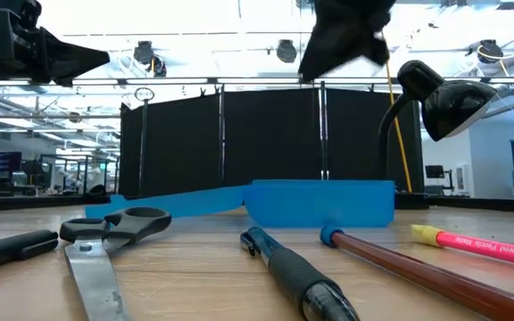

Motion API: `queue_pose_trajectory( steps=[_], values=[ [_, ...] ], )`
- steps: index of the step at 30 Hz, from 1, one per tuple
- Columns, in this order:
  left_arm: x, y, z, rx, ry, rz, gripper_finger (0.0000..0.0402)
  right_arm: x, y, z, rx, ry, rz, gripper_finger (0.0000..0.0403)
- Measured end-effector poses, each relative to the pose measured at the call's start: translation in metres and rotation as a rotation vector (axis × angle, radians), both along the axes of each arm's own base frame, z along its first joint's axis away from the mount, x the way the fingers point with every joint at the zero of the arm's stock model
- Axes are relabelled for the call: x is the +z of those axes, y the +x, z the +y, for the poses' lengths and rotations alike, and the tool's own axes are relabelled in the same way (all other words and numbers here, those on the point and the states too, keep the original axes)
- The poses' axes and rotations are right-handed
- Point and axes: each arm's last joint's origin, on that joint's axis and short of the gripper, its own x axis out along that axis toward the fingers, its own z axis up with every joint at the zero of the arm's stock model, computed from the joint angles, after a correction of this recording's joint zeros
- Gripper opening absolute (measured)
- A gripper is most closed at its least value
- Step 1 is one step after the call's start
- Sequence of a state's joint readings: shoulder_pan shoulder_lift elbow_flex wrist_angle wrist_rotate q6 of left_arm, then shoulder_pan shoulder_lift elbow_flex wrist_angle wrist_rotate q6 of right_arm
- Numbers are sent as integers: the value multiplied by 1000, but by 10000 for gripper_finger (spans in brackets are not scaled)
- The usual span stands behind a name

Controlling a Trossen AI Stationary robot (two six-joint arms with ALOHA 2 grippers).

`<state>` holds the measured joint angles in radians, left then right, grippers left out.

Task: Pick & place school supplies into a supply box
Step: Put the left black transparent pen into the blue supply box

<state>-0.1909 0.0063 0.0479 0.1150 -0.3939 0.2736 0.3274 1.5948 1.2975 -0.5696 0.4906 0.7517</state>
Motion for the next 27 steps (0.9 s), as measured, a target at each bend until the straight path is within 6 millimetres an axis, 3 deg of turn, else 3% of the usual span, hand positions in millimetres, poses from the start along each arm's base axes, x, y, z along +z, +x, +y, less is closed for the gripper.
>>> queue_pose_trajectory(
  steps=[4, 9, 16, 20, 27],
  values=[
    [3, -1, 0, 20, 87, -17, 31, -4, -17, 16, 147, -89, -56, 7],
    [5, -1, 0, 30, 127, -24, 31, -38, -28, 27, 277, -146, -154, 1],
    [3, 0, 0, 9, -18, -30, 31, -82, -52, 27, 432, -184, -325, 0],
    [2, 0, 0, 3, -61, -33, 31, -91, -77, 17, 478, -241, -347, 0],
    [4, -1, 1, 1, -166, -76, 31, -97, -127, -22, 407, -282, -446, 0]
  ],
)
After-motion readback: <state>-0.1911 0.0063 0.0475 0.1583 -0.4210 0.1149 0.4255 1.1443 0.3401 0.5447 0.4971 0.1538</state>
